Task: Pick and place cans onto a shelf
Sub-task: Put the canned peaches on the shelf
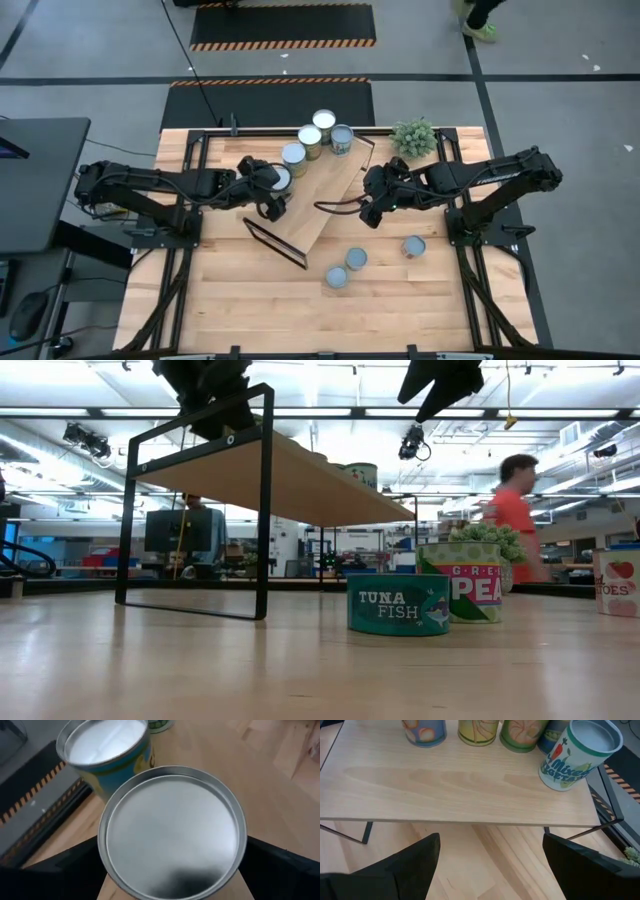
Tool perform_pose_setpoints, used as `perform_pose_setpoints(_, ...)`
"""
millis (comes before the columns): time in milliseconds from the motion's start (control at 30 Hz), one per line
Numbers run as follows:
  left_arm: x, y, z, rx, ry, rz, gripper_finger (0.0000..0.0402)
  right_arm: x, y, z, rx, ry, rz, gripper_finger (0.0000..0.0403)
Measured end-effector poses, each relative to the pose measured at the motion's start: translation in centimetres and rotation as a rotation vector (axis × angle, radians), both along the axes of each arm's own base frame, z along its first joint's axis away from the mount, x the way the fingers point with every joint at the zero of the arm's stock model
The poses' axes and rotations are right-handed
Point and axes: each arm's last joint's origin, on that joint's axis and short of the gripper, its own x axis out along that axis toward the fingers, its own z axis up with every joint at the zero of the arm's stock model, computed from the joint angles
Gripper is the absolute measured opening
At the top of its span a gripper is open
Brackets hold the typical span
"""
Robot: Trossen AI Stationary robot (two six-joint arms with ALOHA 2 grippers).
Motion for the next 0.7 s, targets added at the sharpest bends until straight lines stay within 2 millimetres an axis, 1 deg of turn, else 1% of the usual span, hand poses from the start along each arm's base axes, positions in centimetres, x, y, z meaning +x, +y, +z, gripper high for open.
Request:
perform_pose_setpoints(167, 0.0, 0.45, 0.01, 0.062, 0.05, -0.043, 0.0396, 0.0, 0.0, 0.0, 0.001, -0.001, -0.001, 0.036)
perform_pose_setpoints(333, 0.02, 0.98, 0.05, 0.088, 0.066, -0.047, 0.0396, 0.0, 0.0, 0.0, 0.001, -0.001, -0.002, 0.036)
perform_pose_setpoints(467, 0.03, 1.03, 0.07, 0.113, 0.086, -0.069, 0.0396, 0.06, 0.01, 0.04, 0.003, -0.009, -0.002, 0.036)
perform_pose_setpoints(700, 0.23, 1.01, 0.39, 0.11, 0.042, -0.069, 0.0396, 0.05, 0.01, 0.05, 0.003, -0.009, -0.002, 0.036)
